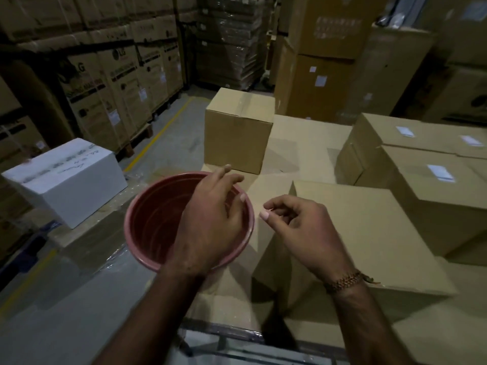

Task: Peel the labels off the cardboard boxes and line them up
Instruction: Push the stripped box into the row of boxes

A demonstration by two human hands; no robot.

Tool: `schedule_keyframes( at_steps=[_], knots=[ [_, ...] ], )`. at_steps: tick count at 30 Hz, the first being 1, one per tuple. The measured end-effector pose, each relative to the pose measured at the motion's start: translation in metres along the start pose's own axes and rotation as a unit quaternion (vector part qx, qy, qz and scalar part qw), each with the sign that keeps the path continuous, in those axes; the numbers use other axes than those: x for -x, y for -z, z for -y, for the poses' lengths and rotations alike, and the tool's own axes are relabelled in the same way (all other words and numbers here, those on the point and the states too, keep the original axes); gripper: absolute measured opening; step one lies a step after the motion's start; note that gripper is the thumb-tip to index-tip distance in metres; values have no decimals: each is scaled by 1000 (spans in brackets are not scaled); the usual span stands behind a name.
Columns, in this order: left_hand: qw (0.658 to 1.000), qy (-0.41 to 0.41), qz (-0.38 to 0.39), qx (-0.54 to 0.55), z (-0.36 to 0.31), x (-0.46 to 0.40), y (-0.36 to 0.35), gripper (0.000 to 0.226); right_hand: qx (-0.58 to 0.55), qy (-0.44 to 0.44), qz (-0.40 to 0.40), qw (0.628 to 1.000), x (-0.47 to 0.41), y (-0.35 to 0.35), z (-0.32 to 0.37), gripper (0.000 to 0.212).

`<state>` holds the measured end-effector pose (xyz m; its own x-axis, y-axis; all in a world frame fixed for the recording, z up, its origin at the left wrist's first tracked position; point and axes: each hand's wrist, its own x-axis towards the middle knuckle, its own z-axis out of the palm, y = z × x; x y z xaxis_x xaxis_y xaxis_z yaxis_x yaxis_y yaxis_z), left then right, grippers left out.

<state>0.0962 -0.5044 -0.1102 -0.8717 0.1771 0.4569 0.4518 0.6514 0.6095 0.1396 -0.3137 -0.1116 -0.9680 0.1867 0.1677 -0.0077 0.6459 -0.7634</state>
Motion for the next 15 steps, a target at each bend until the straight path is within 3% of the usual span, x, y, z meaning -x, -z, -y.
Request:
schedule_keyframes(
  at_steps=[7, 11, 15],
  knots=[
    [996, 13, 71, 59, -63, 26, -62, 43, 127, 12, -93, 987, 23, 74, -56, 28],
    [979, 143, 128, 69, -94, 51, -94, 59, 278, -26, -111, 954, 31, 104, -101, 54],
    [929, 292, 197, 112, -103, 66, -123, 76, 284, -83, -69, 953, 37, 119, -131, 82]
  ],
)
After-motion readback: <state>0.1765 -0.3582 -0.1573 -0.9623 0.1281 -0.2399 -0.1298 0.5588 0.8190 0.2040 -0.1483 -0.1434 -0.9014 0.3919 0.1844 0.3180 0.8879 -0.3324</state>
